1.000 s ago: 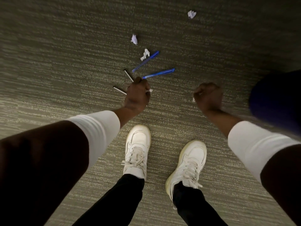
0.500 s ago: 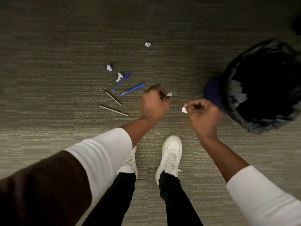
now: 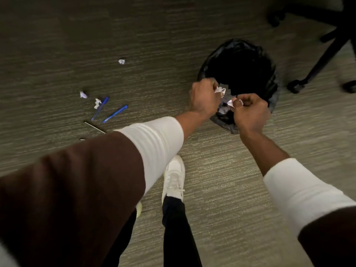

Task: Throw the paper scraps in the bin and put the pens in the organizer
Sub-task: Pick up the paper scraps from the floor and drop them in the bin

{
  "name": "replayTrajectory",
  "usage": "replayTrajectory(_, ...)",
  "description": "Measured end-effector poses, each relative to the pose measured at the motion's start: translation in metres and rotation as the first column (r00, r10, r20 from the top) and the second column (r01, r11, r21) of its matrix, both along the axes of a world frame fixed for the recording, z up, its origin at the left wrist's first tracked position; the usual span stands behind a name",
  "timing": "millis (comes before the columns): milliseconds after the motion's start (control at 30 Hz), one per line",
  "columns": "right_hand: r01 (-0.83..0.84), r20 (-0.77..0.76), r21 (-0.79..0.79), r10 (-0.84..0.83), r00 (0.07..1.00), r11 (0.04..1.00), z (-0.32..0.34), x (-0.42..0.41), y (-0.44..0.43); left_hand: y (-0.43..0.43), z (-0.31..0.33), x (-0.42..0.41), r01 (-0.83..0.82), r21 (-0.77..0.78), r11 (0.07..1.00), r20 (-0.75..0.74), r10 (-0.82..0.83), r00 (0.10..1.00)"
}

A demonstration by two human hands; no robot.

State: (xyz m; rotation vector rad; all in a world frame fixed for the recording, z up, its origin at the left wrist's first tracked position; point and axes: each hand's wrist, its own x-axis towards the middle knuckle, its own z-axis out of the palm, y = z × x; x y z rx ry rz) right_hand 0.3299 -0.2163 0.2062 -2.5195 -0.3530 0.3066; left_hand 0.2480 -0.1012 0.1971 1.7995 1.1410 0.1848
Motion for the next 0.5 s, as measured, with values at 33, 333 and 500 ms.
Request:
replayTrajectory(33,-0.004,-0.025,-0.028,0.003,1.000,1.000,-0.002,0.005,-0.003,-0.001,0.001,0.003,0.018,-0.006,1.000,-0.020,-0.018,1.000)
replayTrajectory(333,-0.331,-0.023,-0.109,0.330,0.944,0.937,0.000,-0.026,-0.006,0.002,-0.018,-0.076,0.048,-0.169,0.984,-0.145,-0.073,0.987)
replayTrajectory(500,-0.503,-0.115,-0.063,0.494,0.862,0.862,-0.007,-0.090,0.020,0.026,-0.042,-0.173,0.026,-0.254,0.967,-0.277,-0.098,0.956)
